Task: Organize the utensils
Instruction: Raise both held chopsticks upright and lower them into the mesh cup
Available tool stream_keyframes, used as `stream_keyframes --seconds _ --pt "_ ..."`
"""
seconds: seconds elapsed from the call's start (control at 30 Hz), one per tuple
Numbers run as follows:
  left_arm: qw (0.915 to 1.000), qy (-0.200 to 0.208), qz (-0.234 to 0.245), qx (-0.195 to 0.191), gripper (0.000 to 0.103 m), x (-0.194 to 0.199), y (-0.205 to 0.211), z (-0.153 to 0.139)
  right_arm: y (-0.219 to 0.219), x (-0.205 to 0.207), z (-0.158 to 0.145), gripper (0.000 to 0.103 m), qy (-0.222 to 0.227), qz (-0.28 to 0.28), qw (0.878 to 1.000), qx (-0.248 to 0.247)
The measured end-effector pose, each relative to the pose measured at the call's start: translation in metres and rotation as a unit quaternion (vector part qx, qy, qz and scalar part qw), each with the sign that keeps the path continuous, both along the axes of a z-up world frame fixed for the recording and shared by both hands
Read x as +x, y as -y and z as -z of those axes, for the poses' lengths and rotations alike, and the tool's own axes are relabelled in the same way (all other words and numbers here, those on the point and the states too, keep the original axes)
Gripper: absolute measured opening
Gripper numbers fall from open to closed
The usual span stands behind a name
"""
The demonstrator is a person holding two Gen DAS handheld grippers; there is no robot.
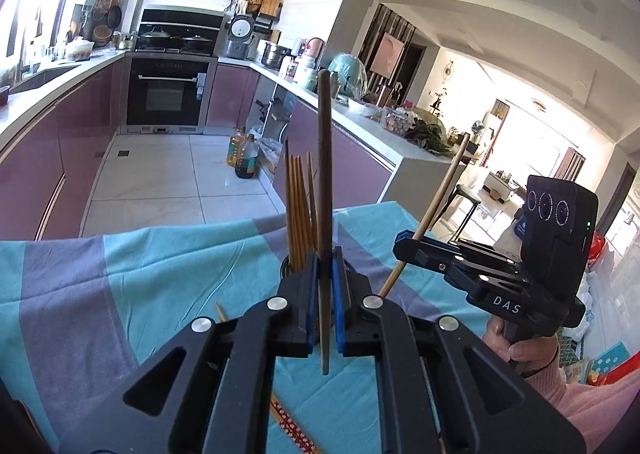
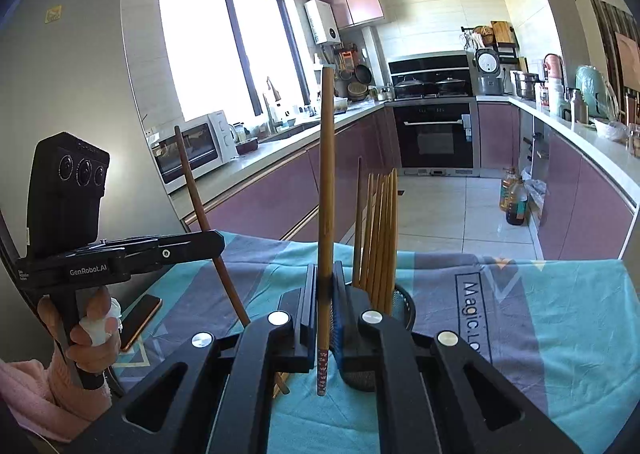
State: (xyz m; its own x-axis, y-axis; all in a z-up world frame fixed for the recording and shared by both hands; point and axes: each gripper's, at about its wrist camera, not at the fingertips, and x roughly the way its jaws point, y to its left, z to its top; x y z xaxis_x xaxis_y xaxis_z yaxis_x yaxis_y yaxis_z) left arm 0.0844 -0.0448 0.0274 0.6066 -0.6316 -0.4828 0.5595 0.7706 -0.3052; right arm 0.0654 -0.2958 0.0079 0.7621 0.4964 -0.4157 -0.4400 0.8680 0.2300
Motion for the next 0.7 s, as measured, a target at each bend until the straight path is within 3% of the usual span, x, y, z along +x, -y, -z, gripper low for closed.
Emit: stream_keyframes --seconds 0.7 --pt "0.9988 0.046 -0.006 -0.017 0.007 0.019 0.016 -0.029 0.001 0.018 -0.03 0.006 0.042 0.007 0.999 -0.017"
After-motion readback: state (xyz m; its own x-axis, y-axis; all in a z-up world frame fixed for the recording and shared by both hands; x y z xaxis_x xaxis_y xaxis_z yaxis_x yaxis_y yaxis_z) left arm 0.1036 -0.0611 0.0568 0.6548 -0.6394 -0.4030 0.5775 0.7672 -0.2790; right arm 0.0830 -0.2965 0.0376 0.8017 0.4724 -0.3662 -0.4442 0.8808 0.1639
